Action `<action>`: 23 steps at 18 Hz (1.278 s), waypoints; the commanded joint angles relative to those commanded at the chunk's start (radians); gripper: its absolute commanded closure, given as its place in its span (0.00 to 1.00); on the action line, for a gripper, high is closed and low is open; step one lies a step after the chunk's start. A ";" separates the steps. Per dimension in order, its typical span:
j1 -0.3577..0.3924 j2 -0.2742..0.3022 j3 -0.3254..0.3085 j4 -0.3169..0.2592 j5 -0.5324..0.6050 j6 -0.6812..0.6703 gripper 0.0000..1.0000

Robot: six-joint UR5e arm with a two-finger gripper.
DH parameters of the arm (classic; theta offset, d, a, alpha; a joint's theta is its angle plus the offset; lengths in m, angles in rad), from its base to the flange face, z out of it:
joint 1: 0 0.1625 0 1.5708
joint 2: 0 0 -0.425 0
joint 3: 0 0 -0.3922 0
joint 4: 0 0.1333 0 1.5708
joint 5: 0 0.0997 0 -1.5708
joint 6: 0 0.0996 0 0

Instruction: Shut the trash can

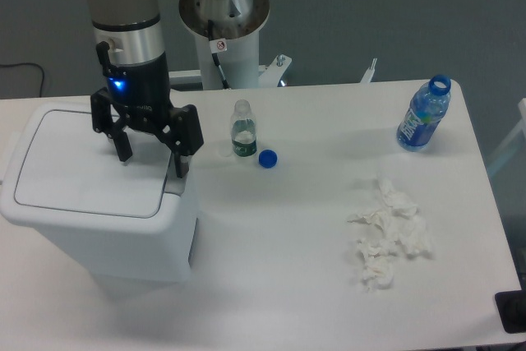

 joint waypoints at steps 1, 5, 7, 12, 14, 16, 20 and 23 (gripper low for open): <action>0.003 0.000 0.000 0.000 -0.002 0.000 0.00; 0.008 0.005 0.000 -0.002 -0.002 0.002 0.00; 0.012 0.012 0.002 -0.002 -0.005 0.002 0.00; 0.023 0.029 0.012 -0.003 -0.006 0.002 0.00; 0.047 0.041 0.017 -0.005 -0.006 0.020 0.00; 0.089 0.049 0.017 -0.006 -0.005 0.058 0.00; 0.190 0.052 0.017 -0.009 0.002 0.117 0.00; 0.264 0.046 0.015 -0.008 0.002 0.153 0.00</action>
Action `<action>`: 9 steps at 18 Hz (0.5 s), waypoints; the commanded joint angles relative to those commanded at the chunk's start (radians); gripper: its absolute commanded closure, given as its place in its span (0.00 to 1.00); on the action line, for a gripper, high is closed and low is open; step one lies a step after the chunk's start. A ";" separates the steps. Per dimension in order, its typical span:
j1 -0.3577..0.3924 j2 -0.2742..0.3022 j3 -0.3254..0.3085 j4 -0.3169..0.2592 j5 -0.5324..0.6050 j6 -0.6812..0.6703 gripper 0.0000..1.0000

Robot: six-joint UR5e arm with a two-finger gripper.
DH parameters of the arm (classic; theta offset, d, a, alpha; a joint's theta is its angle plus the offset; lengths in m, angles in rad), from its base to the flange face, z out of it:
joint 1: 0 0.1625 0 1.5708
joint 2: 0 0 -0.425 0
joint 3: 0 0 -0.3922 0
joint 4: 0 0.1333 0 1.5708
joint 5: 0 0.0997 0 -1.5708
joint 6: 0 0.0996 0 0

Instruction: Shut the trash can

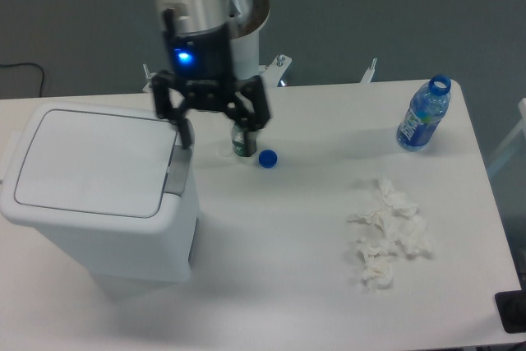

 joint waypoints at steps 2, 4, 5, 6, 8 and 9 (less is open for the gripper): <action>0.040 -0.008 -0.002 -0.006 0.002 0.128 0.00; 0.092 -0.009 -0.008 -0.009 0.002 0.254 0.00; 0.114 -0.011 -0.011 -0.008 0.002 0.308 0.00; 0.132 -0.012 -0.011 -0.008 0.002 0.363 0.00; 0.181 -0.023 -0.011 -0.011 0.000 0.475 0.00; 0.201 -0.023 -0.014 -0.011 -0.002 0.534 0.00</action>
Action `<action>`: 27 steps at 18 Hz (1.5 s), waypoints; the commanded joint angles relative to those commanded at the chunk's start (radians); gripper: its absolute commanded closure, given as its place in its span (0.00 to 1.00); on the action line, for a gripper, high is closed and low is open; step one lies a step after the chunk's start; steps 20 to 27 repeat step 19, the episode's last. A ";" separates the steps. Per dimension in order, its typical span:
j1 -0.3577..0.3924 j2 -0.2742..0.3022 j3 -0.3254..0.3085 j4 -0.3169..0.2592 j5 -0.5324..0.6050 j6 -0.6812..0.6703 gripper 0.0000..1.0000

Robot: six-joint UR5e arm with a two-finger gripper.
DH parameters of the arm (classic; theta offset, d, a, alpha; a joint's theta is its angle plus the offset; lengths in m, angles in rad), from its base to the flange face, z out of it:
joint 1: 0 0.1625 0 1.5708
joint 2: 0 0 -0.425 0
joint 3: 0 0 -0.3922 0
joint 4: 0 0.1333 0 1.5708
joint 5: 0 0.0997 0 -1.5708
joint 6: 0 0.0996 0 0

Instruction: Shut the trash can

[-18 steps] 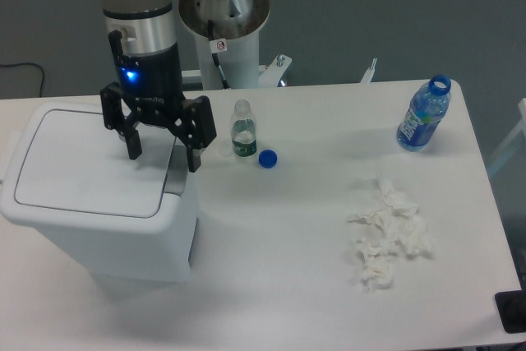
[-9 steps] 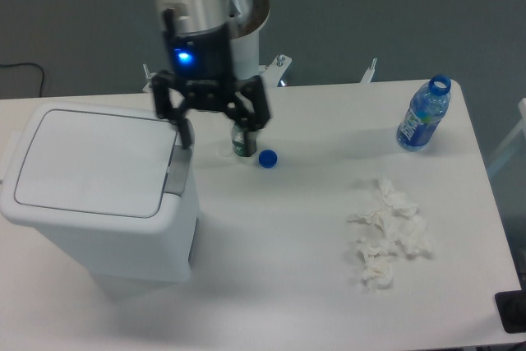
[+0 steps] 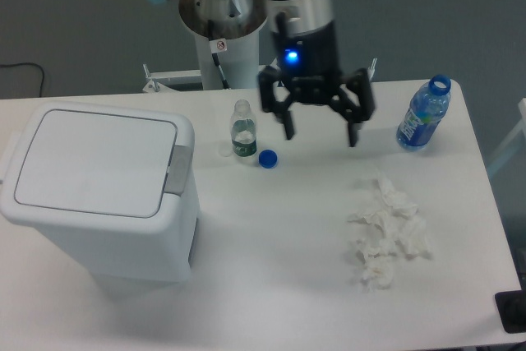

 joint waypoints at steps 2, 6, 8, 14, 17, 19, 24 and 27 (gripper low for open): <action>0.035 -0.005 0.000 0.002 -0.002 0.092 0.00; 0.124 -0.023 0.002 0.000 -0.011 0.276 0.00; 0.179 -0.023 0.005 -0.020 -0.047 0.353 0.00; 0.275 0.006 0.003 -0.084 -0.075 0.459 0.00; 0.279 0.011 -0.002 -0.084 -0.078 0.459 0.00; 0.279 0.011 -0.003 -0.084 -0.078 0.459 0.00; 0.279 0.011 -0.003 -0.084 -0.078 0.459 0.00; 0.279 0.011 -0.003 -0.084 -0.078 0.459 0.00</action>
